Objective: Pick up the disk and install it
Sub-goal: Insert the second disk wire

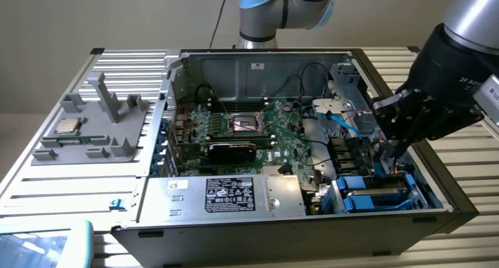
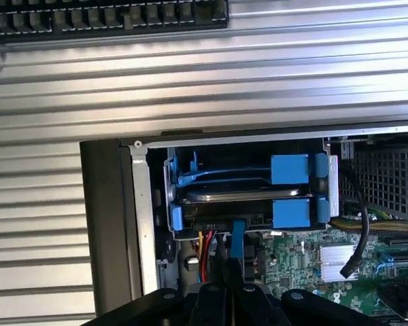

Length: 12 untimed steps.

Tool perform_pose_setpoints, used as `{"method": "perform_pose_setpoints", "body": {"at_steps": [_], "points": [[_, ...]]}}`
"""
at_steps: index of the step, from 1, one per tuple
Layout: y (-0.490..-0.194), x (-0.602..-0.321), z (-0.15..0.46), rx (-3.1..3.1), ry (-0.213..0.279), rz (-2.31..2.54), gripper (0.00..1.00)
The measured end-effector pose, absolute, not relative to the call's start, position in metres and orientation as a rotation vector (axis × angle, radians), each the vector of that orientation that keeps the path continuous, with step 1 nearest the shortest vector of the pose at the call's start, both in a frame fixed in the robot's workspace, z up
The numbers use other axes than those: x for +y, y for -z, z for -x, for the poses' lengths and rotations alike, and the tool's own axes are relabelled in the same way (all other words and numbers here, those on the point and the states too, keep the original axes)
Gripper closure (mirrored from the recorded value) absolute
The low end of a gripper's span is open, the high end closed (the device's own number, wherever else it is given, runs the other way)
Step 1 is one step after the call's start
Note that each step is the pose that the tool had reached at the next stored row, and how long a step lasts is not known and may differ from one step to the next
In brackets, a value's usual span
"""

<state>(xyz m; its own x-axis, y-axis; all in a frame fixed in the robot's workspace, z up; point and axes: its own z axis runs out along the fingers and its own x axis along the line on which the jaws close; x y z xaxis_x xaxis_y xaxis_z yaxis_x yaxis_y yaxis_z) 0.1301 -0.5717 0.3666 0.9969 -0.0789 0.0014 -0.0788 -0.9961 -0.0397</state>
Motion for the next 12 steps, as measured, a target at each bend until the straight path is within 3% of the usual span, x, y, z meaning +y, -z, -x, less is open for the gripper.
{"method": "perform_pose_setpoints", "body": {"at_steps": [12], "points": [[-0.3577,-0.5759,-0.121,0.013,0.005,3.102,0.89]]}}
